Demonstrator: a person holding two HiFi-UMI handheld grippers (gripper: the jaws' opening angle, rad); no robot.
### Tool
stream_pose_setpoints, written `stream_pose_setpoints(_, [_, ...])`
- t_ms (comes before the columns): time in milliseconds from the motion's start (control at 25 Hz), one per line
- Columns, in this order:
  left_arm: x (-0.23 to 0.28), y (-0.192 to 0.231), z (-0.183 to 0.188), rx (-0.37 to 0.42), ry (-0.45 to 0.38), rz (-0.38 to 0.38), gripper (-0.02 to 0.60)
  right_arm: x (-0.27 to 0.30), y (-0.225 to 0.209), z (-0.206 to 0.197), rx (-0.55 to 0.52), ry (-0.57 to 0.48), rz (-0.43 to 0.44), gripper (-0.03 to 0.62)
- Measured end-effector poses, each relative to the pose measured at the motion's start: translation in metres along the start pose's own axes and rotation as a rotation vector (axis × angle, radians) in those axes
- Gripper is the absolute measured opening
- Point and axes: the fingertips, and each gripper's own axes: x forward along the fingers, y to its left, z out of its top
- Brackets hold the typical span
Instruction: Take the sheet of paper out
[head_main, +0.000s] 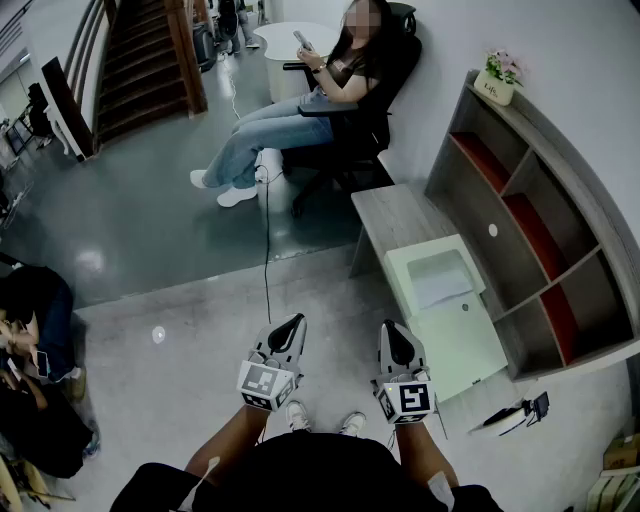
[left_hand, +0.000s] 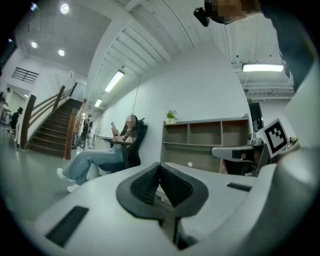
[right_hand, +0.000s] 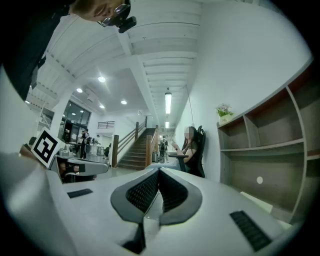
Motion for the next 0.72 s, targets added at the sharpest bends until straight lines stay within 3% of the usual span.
stream_pose_setpoints(720, [-0.010,0.039,0.003,0.026,-0.007,-0.035,0.008,0.025,0.030,-0.004,0.022,0.005,-0.048,0.021])
